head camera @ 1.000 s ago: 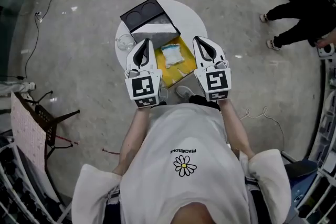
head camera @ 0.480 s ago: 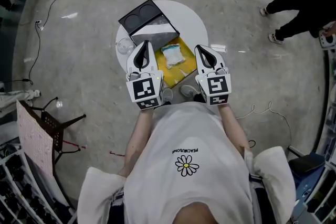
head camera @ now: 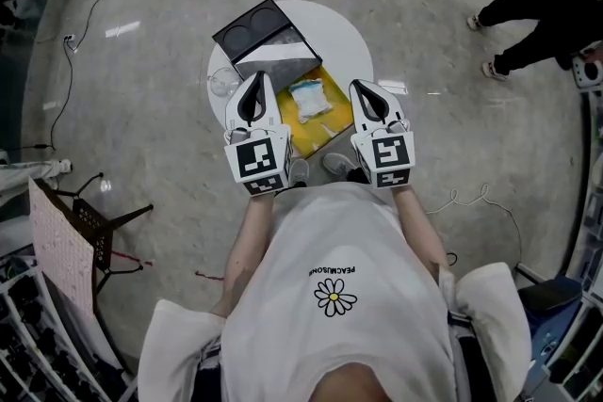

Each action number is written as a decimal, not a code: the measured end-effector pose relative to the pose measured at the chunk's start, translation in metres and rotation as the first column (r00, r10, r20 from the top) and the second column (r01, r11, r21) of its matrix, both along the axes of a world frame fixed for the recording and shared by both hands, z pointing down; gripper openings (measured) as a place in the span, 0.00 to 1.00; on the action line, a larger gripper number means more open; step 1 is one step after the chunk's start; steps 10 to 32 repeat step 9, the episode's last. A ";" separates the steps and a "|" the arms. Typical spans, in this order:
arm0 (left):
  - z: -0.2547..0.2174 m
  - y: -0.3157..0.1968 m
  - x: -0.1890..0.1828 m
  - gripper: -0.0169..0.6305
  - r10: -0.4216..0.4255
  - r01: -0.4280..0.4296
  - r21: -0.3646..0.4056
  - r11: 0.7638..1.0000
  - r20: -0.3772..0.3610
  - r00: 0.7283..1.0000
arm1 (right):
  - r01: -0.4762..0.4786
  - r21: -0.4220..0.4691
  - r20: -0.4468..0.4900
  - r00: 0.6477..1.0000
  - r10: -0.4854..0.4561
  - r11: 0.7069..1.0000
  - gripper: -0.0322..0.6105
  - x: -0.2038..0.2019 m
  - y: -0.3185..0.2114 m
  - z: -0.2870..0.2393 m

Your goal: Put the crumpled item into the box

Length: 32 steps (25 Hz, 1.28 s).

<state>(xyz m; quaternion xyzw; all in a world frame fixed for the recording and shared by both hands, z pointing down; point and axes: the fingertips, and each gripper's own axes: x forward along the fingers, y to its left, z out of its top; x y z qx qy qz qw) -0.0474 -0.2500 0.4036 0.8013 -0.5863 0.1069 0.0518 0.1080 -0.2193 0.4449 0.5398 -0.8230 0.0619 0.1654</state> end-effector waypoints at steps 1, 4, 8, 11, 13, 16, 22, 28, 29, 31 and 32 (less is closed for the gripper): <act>0.000 0.000 0.000 0.03 0.000 0.000 0.000 1.000 0.001 1.000 | 0.002 -0.001 -0.002 1.000 -0.002 1.000 0.05 0.000 0.000 0.000; 0.001 -0.001 0.000 0.03 0.001 -0.001 0.001 1.000 0.003 1.000 | 0.007 -0.003 -0.010 1.000 -0.007 1.000 0.05 0.001 0.002 0.002; 0.001 -0.001 0.001 0.03 0.001 -0.001 0.002 1.000 0.006 1.000 | 0.007 -0.012 -0.012 1.000 -0.007 1.000 0.05 0.004 0.006 0.005; 0.001 0.000 0.001 0.03 0.001 -0.001 0.002 1.000 0.006 1.000 | 0.006 -0.014 -0.012 1.000 -0.007 1.000 0.05 0.004 0.007 0.006; 0.001 0.000 0.001 0.03 0.001 -0.001 0.002 1.000 0.006 1.000 | 0.006 -0.014 -0.012 1.000 -0.007 1.000 0.05 0.004 0.007 0.006; 0.001 0.000 0.001 0.03 0.001 -0.001 0.002 1.000 0.006 1.000 | 0.006 -0.014 -0.012 1.000 -0.007 1.000 0.05 0.004 0.007 0.006; 0.001 0.000 0.001 0.03 0.001 -0.001 0.002 1.000 0.006 1.000 | 0.006 -0.014 -0.012 1.000 -0.007 1.000 0.05 0.004 0.007 0.006; 0.001 0.000 0.001 0.03 0.001 -0.001 0.002 1.000 0.006 1.000 | 0.006 -0.014 -0.012 1.000 -0.007 1.000 0.05 0.004 0.007 0.006; 0.001 0.000 0.001 0.03 0.001 -0.001 0.002 1.000 0.006 1.000 | 0.006 -0.014 -0.012 1.000 -0.007 1.000 0.05 0.004 0.007 0.006; 0.001 0.000 0.001 0.03 0.001 -0.001 0.002 1.000 0.006 1.000 | 0.006 -0.014 -0.012 1.000 -0.007 1.000 0.05 0.004 0.007 0.006; 0.001 0.000 0.001 0.03 0.001 -0.001 0.002 1.000 0.006 1.000 | 0.006 -0.014 -0.012 1.000 -0.007 1.000 0.05 0.004 0.007 0.006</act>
